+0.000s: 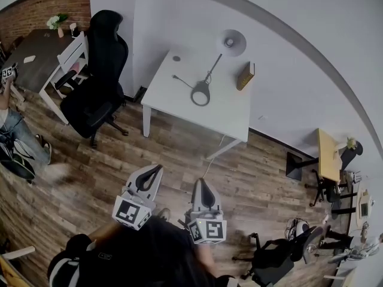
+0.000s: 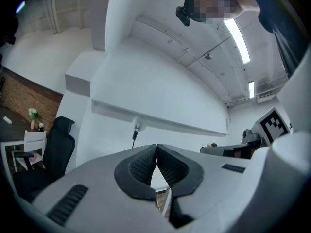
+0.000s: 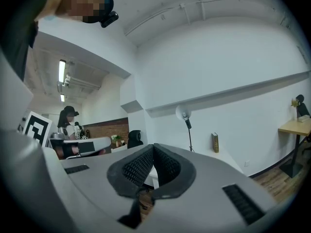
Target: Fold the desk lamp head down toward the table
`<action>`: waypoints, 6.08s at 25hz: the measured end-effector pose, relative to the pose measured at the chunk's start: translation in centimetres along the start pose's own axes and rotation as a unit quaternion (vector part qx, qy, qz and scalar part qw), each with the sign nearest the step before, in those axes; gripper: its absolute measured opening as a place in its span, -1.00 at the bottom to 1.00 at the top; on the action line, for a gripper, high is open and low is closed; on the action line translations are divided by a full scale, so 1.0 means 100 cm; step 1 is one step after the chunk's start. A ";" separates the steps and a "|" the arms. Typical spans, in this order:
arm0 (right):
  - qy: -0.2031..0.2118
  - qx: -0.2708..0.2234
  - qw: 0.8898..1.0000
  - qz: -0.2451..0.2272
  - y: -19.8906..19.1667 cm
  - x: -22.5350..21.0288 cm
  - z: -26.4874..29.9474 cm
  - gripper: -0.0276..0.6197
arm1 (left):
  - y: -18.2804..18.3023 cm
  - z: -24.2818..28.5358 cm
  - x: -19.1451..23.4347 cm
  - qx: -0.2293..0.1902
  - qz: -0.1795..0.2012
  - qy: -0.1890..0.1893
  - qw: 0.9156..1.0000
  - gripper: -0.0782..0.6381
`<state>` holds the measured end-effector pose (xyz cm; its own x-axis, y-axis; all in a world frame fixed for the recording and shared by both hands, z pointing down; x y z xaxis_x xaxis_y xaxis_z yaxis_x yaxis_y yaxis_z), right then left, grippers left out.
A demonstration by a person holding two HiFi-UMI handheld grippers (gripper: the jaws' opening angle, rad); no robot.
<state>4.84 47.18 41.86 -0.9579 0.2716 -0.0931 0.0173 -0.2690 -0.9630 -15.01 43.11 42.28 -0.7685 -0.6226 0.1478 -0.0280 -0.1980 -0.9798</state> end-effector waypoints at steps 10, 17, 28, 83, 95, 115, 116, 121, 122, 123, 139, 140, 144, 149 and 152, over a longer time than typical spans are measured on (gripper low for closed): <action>-0.015 0.004 1.000 0.005 0.002 0.027 0.026 -0.87 | 0.002 -0.010 0.035 0.006 -0.009 -0.012 1.000 -0.71; -0.032 0.004 0.999 0.013 0.000 0.040 0.050 -0.87 | -0.003 -0.008 0.064 0.014 -0.006 -0.021 1.000 -0.71; -0.016 0.004 1.000 0.008 0.013 -0.018 0.106 -0.87 | 0.003 0.061 0.074 0.010 -0.014 -0.001 1.000 -0.71; 0.018 -0.011 1.000 -0.017 0.138 -0.237 0.365 -0.87 | 0.109 0.402 0.161 -0.027 -0.011 0.023 0.999 -0.71; -0.048 -0.034 0.998 -0.003 0.161 -0.222 0.397 -0.87 | 0.129 0.431 0.212 -0.019 0.010 -0.047 0.999 -0.70; -0.056 -0.051 0.997 -0.010 0.205 -0.283 0.432 -0.56 | 0.170 0.498 0.217 -0.036 0.049 -0.047 0.997 -0.37; -0.054 -0.052 0.997 -0.009 0.207 -0.285 0.435 -0.54 | 0.172 0.501 0.217 -0.036 0.051 -0.046 0.997 -0.36; -0.045 -0.063 0.997 -0.004 0.214 -0.292 0.446 -0.50 | 0.169 0.518 0.220 -0.021 0.051 -0.051 0.997 -0.34; -0.044 -0.066 0.997 -0.003 0.216 -0.293 0.447 -0.50 | 0.171 0.520 0.221 -0.023 0.050 -0.052 0.997 -0.34; -0.042 -0.069 0.997 -0.001 0.217 -0.294 0.449 -0.50 | 0.174 0.523 0.221 -0.027 0.050 -0.052 0.997 -0.34; -0.049 -0.077 0.996 -0.001 0.225 -0.295 0.467 -0.70 | 0.178 0.547 0.230 -0.018 0.052 -0.066 0.996 -0.49; -0.053 -0.076 0.996 0.000 0.225 -0.296 0.466 -0.75 | 0.178 0.547 0.230 -0.019 0.049 -0.070 0.996 -0.53; -0.061 -0.069 0.996 0.001 0.225 -0.296 0.465 -0.86 | 0.176 0.545 0.228 -0.025 0.050 -0.071 0.996 -0.62; -0.062 -0.063 0.996 0.002 0.221 -0.298 0.463 -0.86 | 0.171 0.545 0.227 -0.016 0.044 -0.076 0.996 -0.63; -0.062 -0.060 0.996 0.005 0.214 -0.298 0.462 -0.86 | 0.165 0.542 0.227 -0.012 0.049 -0.075 0.996 -0.65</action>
<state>20.51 -9.34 35.68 -0.9853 0.1522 -0.0775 0.0535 -0.1560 -0.9863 1.80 -15.34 36.72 -0.6638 -0.7447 0.0687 0.0260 -0.1148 -0.9930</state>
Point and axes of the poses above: the fingertips, and each gripper's own axes: z forward along the fingers, x to its left, y out of its top, the point moved 8 cm from there along -z, backward along the fingers, and after that the axes turned 13 degrees about x, right-handed, at the moved point
